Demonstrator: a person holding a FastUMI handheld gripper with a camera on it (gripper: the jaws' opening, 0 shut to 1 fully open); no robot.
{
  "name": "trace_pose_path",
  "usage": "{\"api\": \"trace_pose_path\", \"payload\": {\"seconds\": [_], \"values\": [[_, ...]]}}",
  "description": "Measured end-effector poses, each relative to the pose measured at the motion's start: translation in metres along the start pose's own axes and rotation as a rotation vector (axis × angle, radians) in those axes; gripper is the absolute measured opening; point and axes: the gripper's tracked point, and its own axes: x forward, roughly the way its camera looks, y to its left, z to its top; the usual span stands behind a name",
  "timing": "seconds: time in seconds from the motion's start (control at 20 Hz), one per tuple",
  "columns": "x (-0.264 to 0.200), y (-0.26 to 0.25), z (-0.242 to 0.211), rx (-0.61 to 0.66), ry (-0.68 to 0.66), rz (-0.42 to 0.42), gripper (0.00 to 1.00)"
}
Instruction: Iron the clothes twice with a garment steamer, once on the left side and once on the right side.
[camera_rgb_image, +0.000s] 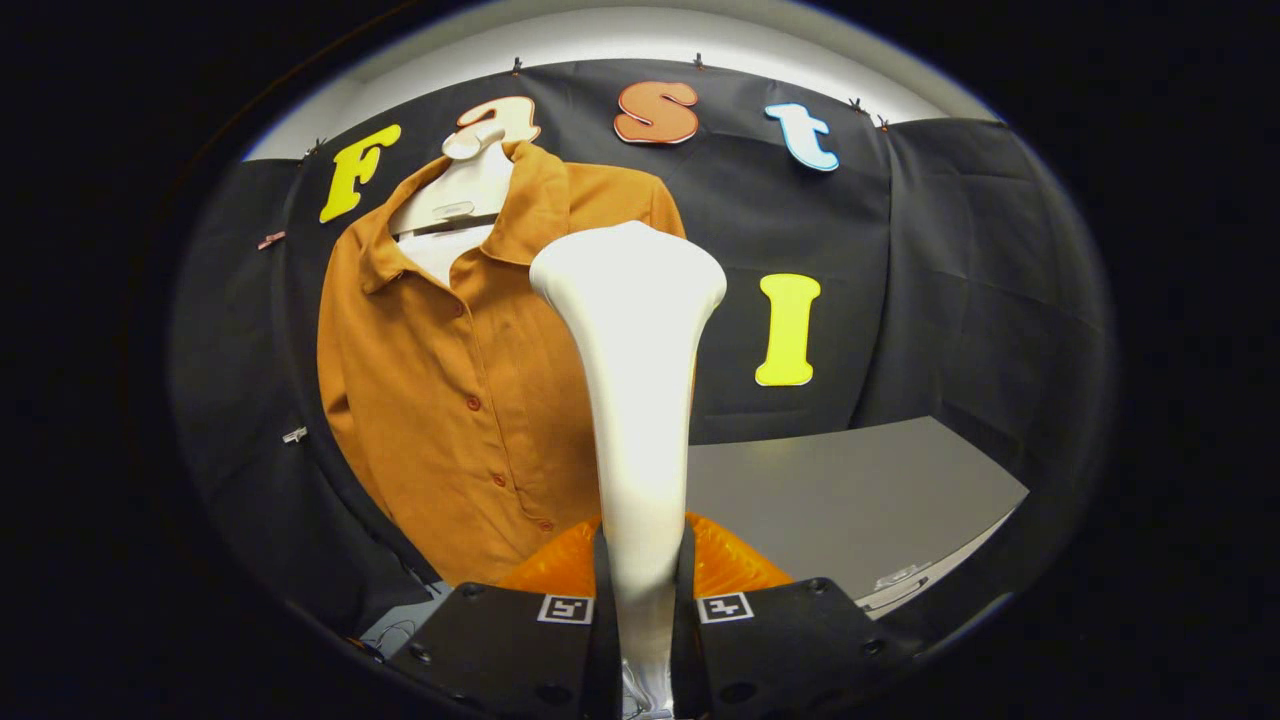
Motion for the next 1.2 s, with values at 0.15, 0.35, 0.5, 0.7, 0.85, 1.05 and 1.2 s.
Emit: {"api": "trace_pose_path", "payload": {"seconds": [0.15,0.35,0.5,0.7,0.85,1.05,1.2], "values": [[0.018,0.015,-0.002,-0.008,-0.002,-0.010,0.23],[0.041,0.027,-0.006,-0.023,0.004,-0.030,0.23],[0.055,0.028,-0.007,-0.052,-0.015,-0.068,0.23],[0.067,0.028,-0.013,-0.058,-0.045,-0.103,0.23],[0.075,0.032,-0.030,-0.065,-0.016,-0.107,0.23],[0.074,0.036,-0.068,-0.047,0.031,-0.117,0.23],[0.078,0.040,-0.092,-0.025,0.068,-0.123,0.23]]}}
